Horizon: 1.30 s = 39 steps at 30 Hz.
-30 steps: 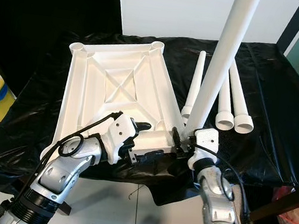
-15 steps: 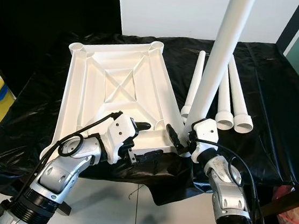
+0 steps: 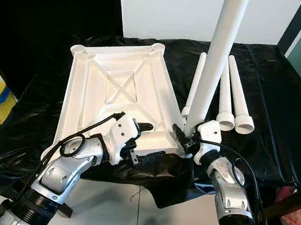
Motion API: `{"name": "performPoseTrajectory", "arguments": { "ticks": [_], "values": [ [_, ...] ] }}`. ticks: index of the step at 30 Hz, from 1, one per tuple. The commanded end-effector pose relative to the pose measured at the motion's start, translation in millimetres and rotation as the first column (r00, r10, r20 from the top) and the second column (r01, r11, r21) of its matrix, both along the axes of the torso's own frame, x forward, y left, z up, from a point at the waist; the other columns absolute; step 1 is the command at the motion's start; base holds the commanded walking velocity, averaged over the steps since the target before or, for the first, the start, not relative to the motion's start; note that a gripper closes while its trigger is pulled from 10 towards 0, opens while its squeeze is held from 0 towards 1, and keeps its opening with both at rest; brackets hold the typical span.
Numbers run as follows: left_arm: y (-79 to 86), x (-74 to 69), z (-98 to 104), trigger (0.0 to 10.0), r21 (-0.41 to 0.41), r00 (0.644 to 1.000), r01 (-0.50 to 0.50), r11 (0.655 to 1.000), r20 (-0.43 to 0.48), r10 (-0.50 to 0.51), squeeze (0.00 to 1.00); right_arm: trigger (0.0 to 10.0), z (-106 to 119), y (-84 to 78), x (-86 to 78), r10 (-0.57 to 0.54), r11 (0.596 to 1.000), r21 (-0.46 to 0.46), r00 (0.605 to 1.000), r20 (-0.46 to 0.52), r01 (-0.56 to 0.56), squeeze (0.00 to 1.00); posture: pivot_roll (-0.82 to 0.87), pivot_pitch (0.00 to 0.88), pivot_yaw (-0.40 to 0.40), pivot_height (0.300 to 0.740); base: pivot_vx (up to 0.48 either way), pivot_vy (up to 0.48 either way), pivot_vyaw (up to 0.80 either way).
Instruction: Building children table
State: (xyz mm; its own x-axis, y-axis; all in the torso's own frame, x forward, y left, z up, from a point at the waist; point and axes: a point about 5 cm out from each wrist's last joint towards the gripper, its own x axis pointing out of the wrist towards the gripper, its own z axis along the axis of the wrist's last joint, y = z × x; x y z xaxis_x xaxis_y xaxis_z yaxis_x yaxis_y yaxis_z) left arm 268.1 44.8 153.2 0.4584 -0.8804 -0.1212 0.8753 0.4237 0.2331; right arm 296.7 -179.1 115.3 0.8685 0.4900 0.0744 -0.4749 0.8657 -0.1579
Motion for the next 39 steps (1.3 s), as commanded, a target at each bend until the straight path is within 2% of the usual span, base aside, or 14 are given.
{"name": "performPoseTrajectory", "arguments": {
  "ticks": [1, 4, 13, 14, 16, 17, 24, 25, 29, 33, 39],
  "values": [
    [0.6, 1.7, -2.8, 10.0, 0.008, 1.0, -0.021, 1.0, -0.002, 0.021, 0.0, 10.0, -16.3, -0.2, -3.7, -0.022, 1.0, -0.009, 0.997, -0.076, 0.021, 0.0, -0.04, 0.009, 0.044, 0.74, 0.0, 0.0, 0.0],
    [0.0, 0.9, -3.1, 10.0, 0.007, 1.0, -0.019, 1.0, -0.004, 0.019, 0.0, 10.0, -18.3, 2.0, -4.2, -0.059, 0.998, 0.017, 0.995, -0.079, 0.06, 0.0, -0.04, 0.006, 0.042, 0.74, 0.0, 0.0, 0.0],
    [0.4, 0.0, -4.9, 10.0, 0.011, 1.0, -0.021, 1.0, -0.008, 0.021, 0.0, 10.0, -31.0, 8.6, -5.3, -0.172, 0.985, 0.012, 0.977, -0.129, 0.175, 0.0, -0.03, 0.007, 0.038, 0.74, 0.0, 0.0, 0.0],
    [0.8, 0.1, -5.0, 10.0, 0.011, 1.0, -0.022, 1.0, -0.008, 0.022, 0.0, 10.0, -34.1, 9.1, -5.4, -0.225, 0.974, 0.007, 0.964, -0.14, 0.228, 0.0, -0.03, 0.008, 0.036, 0.74, 0.0, 0.0, 0.0],
    [1.1, 0.2, -5.0, 10.0, 0.012, 1.0, -0.023, 1.0, -0.008, 0.023, 0.0, 10.0, -36.2, 9.2, -5.3, -0.264, 0.964, -0.001, 0.953, -0.146, 0.267, 0.0, -0.03, 0.008, 0.036, 0.74, 0.0, 0.0, 0.0],
    [1.4, 0.2, -5.2, 10.0, 0.011, 1.0, -0.025, 1.0, -0.009, 0.025, 0.0, 10.0, -39.5, 9.9, -5.8, -0.338, 0.94, -0.005, 0.927, -0.164, 0.342, 0.0, -0.03, 0.01, 0.033, 0.74, 0.0, 0.0, 0.0],
    [1.6, -0.1, -5.5, 10.0, 0.009, 1.0, -0.029, 1.0, -0.012, 0.029, 0.0, 10.0, -40.1, 16.8, -8.6, -0.401, 0.913, 0.013, 0.901, -0.167, 0.409, 0.0, -0.03, 0.013, 0.032, 0.74, 0.0, 0.0, 0.0],
    [0.7, -0.9, -5.9, 10.0, 0.007, 0.999, -0.03, 1.0, -0.013, 0.03, 0.0, 10.0, -42.1, 22.5, -12.6, -0.469, 0.875, 0.037, 0.863, -0.186, 0.483, 0.0, -0.03, 0.017, 0.024, 0.74, 0.0, 0.0, 0.0],
    [-0.1, -1.2, -6.1, 10.0, 0.005, 0.999, -0.031, 1.0, -0.014, 0.031, 0.0, 10.0, -42.6, 28.7, -16.4, -0.511, 0.849, 0.042, 0.839, -0.185, 0.526, 0.0, -0.03, 0.018, 0.022, 0.74, 0.0, 0.0, 0.0],
    [-0.9, -1.9, -6.4, 10.0, 0.001, 0.999, -0.032, 0.999, -0.017, 0.032, 0.0, 10.0, -42.5, 36.6, -19.6, -0.504, 0.851, 0.057, 0.842, -0.193, 0.523, 0.0, -0.03, 0.021, 0.022, 0.74, 0.0, 0.0, 0.0],
    [-1.3, -1.6, -6.2, 10.0, 0.0, 0.999, -0.03, 1.0, -0.017, 0.03, 0.0, 10.0, -38.0, 35.5, -19.4, -0.499, 0.853, 0.073, 0.849, -0.175, 0.516, 0.0, -0.04, 0.024, 0.023, 0.74, 0.0, 0.0, 0.0]
  ]
}}
